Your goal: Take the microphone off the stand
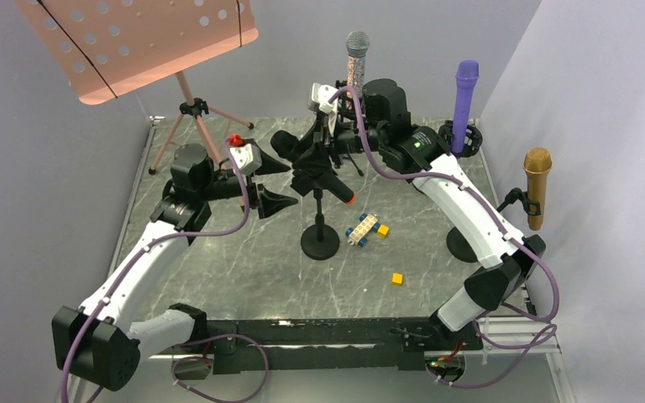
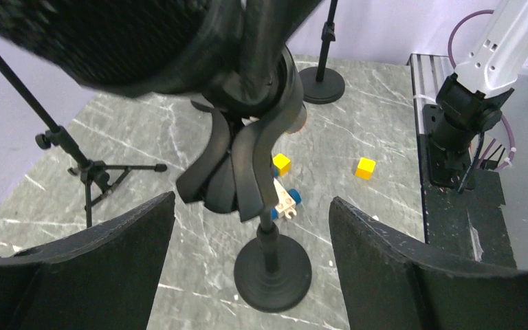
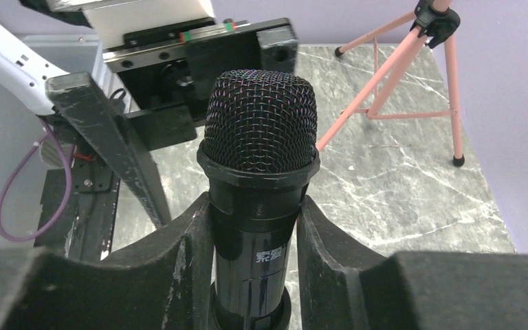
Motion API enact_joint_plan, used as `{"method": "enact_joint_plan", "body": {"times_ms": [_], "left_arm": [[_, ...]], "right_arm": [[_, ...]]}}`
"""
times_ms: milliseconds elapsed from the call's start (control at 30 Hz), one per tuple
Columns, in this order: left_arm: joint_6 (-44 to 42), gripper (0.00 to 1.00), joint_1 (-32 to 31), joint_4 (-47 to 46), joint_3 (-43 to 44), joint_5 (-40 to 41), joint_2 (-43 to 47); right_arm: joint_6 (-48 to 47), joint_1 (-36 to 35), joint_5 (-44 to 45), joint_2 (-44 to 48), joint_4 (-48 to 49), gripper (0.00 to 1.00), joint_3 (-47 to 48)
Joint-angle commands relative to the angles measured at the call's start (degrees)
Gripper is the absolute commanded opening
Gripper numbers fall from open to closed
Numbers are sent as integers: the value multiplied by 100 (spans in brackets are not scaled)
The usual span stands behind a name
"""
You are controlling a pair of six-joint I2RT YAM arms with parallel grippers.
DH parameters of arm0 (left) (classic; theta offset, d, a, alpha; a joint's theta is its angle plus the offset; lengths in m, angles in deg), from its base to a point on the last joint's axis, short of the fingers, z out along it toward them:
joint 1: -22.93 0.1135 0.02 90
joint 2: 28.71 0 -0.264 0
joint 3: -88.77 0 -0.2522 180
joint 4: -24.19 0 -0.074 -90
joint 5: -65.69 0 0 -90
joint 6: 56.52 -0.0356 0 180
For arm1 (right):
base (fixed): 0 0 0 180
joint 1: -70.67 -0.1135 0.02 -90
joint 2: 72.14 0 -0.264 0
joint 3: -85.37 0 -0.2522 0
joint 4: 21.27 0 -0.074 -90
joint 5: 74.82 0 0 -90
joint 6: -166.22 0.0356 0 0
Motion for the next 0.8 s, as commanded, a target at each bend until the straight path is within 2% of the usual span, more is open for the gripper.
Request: {"method": "enact_joint_plan", "body": {"times_ms": [0,100,400,767], "left_arm": [[-186,87,-70,-599,481,-41,-288],[-190,87,-75,-753,536,-230,-421],[-27,86,-222,-1251,221,-783,-619],[-80,81,-307,-1395,-14,-611,-873]], "right_arm": [[-550,17,-231,23,-183,7,274],[-755,20,-495,-68,-587,0,491],[-910,45,-669,-293,-976,0,860],[-911,63,-712,-310,-912,0,811]]}}
